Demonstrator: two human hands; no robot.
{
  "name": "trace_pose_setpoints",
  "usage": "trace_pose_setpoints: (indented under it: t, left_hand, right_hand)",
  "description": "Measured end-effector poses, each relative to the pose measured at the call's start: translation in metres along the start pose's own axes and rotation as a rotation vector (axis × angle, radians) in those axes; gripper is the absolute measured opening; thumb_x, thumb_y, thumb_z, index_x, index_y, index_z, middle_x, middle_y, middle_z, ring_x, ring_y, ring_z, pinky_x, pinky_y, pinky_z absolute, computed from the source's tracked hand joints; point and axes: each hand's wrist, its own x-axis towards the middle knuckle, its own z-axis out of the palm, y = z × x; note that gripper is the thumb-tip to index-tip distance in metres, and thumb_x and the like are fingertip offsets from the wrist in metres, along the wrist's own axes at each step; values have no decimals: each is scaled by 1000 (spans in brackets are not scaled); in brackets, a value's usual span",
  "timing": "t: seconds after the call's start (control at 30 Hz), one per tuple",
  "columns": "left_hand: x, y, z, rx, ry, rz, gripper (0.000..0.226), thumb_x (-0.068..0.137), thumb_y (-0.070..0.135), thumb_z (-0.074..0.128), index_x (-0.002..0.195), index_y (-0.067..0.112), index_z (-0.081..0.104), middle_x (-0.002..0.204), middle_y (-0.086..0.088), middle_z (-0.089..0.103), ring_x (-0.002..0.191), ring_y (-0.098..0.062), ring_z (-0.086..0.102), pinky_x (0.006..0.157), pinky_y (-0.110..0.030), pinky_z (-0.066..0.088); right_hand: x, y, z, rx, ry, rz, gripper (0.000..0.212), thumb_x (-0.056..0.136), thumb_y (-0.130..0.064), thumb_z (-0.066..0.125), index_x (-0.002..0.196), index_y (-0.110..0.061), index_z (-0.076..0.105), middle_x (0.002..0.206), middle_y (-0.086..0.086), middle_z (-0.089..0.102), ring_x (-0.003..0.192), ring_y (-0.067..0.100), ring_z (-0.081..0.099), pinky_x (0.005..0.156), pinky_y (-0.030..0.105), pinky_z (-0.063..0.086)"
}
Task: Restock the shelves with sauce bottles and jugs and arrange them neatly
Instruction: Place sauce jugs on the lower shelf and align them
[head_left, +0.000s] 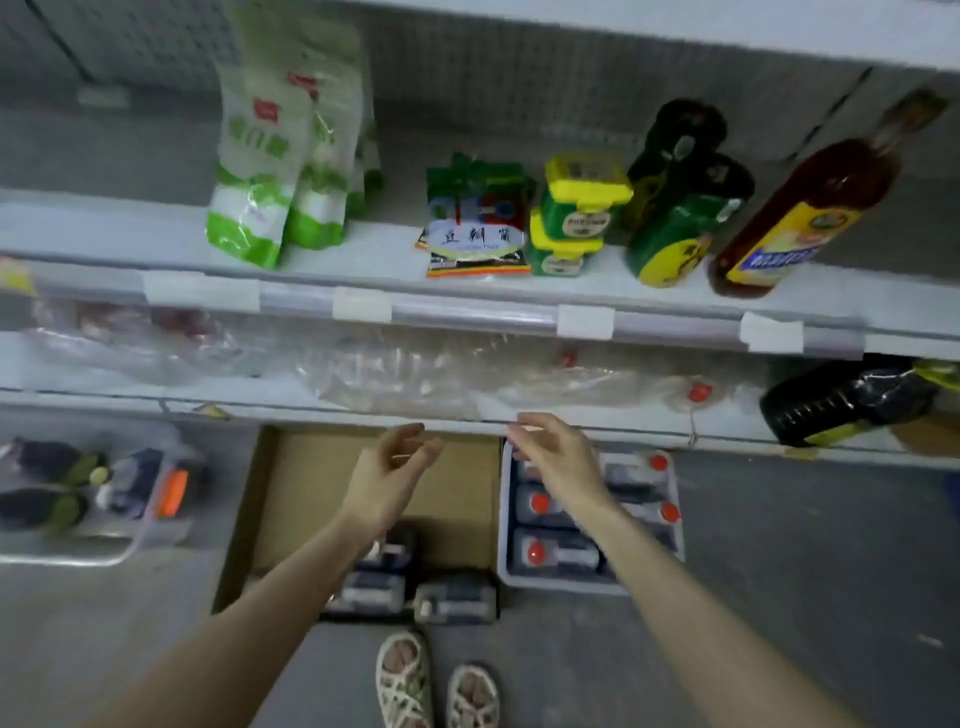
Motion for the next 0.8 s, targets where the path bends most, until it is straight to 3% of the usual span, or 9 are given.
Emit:
trace_pose_setpoints:
  t: [0.13, 0.23, 0.33, 0.47, 0.53, 0.63, 0.7, 0.8]
  left_hand:
    - [1, -88, 10, -26, 27, -156, 24, 90, 22, 65, 113, 16, 59, 90, 1, 65, 83, -17, 61, 61, -17, 49]
    - [0, -153, 15, -2, 33, -225, 19, 91, 16, 63, 108, 8, 61, 85, 0, 67, 78, -12, 60, 60, -13, 48]
    - [-1, -210, 21, 18, 27, -307, 24, 92, 23, 62, 112, 11, 62, 90, 3, 67, 79, -6, 61, 66, -18, 48]
    - [-7, -271, 28, 54, -4, -395, 23, 94, 24, 58, 114, 13, 58, 95, 1, 64, 77, 1, 59, 59, -12, 46]
    - [-7, -297, 30, 76, 1, -416, 19, 94, 24, 58, 112, 17, 57, 92, 2, 64, 68, 4, 61, 56, -12, 46]
    - [-7, -329, 33, 59, 24, -471, 21, 92, 26, 61, 111, 16, 59, 89, 3, 64, 77, -6, 62, 65, -20, 50]
    - [-5, -351, 35, 58, 19, -499, 16, 91, 27, 63, 105, 18, 62, 89, 1, 67, 84, -16, 64, 76, -32, 51]
    - [1, -374, 36, 48, 18, -528, 17, 91, 28, 63, 105, 19, 62, 91, -2, 67, 86, -19, 64, 79, -36, 52]
  right_hand:
    - [8, 91, 32, -21, -76, 142, 21, 92, -24, 65, 110, -16, 62, 90, -9, 62, 89, 11, 60, 66, 11, 45]
    - [10, 153, 57, -79, -147, 209, 28, 93, -26, 64, 114, -8, 61, 83, -7, 59, 74, 4, 55, 59, 10, 42]
    - [11, 209, 79, -130, -173, 265, 31, 91, -24, 66, 116, -6, 63, 91, -1, 65, 78, 4, 57, 64, 8, 42]
    - [5, 272, 104, -180, -236, 344, 32, 91, -21, 66, 119, -5, 62, 96, 2, 65, 79, 1, 58, 65, 4, 43]
    - [5, 299, 115, -186, -247, 371, 35, 91, -19, 66, 121, -3, 60, 99, 3, 64, 88, 9, 61, 67, 5, 43]
    - [4, 333, 127, -259, -305, 385, 40, 91, -28, 65, 126, -8, 59, 114, 3, 63, 109, 13, 58, 83, 15, 45]
    - [5, 359, 135, -317, -315, 378, 43, 89, -36, 66, 125, -12, 60, 119, 4, 63, 113, 16, 58, 94, 28, 47]
    - [13, 385, 144, -402, -307, 361, 46, 86, -43, 67, 122, -15, 63, 120, 7, 65, 114, 21, 59, 97, 43, 47]
